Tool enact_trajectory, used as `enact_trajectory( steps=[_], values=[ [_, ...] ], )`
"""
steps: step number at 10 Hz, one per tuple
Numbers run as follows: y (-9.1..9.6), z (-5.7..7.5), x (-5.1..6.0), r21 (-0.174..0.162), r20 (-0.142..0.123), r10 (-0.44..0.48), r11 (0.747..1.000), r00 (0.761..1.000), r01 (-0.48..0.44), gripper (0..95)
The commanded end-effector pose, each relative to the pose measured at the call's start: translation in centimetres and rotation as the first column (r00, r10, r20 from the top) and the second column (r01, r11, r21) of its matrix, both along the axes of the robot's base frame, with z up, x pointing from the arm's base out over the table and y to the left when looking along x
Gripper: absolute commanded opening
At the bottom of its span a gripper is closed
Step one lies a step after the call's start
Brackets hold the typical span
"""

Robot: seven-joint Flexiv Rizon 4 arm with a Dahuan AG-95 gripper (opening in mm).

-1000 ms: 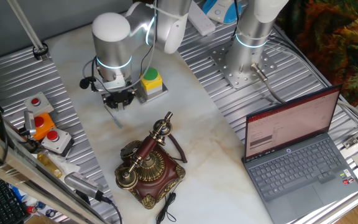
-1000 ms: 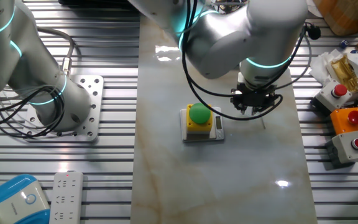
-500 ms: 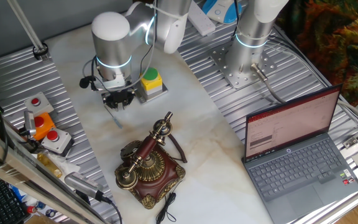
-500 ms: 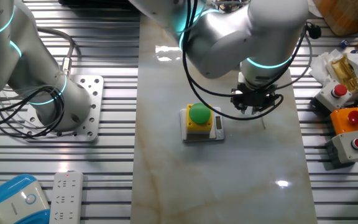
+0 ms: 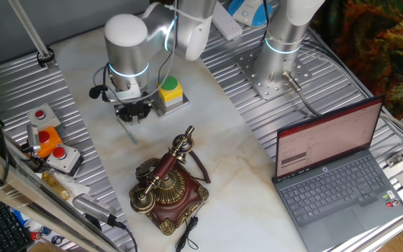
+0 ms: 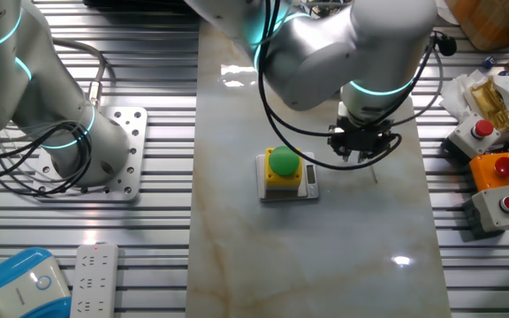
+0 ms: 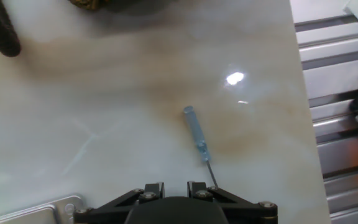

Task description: Dial a number on an old rotary phone

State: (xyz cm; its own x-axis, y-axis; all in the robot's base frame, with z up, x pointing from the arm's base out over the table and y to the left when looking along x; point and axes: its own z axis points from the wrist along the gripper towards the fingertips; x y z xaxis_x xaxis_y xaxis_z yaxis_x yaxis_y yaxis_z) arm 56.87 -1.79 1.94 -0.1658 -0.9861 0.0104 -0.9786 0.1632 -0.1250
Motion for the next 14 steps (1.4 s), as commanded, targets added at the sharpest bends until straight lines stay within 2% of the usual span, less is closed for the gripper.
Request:
enact_trajectory(
  steps=[1, 9, 12, 13, 14],
  values=[
    [0.01, 0.06, 0.05, -0.022, 0.0, -0.001, 1.0, 1.0, 0.001, 19.0],
    [0.01, 0.06, 0.05, -0.075, 0.006, -0.103, 0.992, 0.995, 0.103, 19.0],
    [0.01, 0.06, 0.05, -0.067, 0.004, -0.154, 0.986, 0.988, 0.154, 19.0],
    [0.01, 0.06, 0.05, -0.087, 0.001, -0.203, 0.975, 0.979, 0.202, 0.0],
    [0.01, 0.06, 0.05, -0.075, -0.015, -0.256, 0.964, 0.967, 0.254, 0.0]
  ],
)
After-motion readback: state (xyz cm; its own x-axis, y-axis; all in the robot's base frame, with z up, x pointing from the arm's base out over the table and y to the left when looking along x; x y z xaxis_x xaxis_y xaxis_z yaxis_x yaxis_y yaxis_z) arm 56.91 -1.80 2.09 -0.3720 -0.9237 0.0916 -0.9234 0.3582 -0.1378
